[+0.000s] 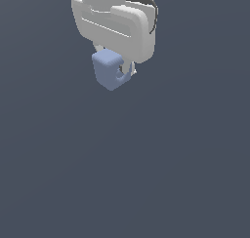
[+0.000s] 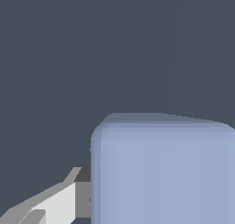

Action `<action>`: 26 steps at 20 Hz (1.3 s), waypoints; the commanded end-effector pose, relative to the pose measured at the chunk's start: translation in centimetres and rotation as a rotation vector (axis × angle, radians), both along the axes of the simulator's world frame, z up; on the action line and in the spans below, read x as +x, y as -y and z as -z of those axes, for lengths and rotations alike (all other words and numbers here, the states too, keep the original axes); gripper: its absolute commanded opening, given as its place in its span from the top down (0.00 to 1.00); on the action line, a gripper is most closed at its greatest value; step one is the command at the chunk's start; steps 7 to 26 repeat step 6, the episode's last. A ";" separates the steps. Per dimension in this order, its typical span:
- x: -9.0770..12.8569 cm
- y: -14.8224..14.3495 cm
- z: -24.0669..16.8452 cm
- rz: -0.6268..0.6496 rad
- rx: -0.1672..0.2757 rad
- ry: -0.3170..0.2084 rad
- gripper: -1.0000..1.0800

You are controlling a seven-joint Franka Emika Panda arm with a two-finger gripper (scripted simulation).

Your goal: Pick up the object and move it to a goal position.

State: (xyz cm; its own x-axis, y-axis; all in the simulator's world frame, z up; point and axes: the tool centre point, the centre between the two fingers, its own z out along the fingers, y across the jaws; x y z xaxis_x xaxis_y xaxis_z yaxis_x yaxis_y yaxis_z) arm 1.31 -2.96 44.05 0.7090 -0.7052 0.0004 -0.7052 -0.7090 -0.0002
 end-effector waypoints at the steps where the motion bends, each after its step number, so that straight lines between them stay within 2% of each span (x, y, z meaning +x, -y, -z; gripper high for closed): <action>1: 0.1 0.1 -0.6 0.000 0.000 0.000 1.00; 26: 0.2 0.2 -1.0 0.000 0.000 0.000 1.00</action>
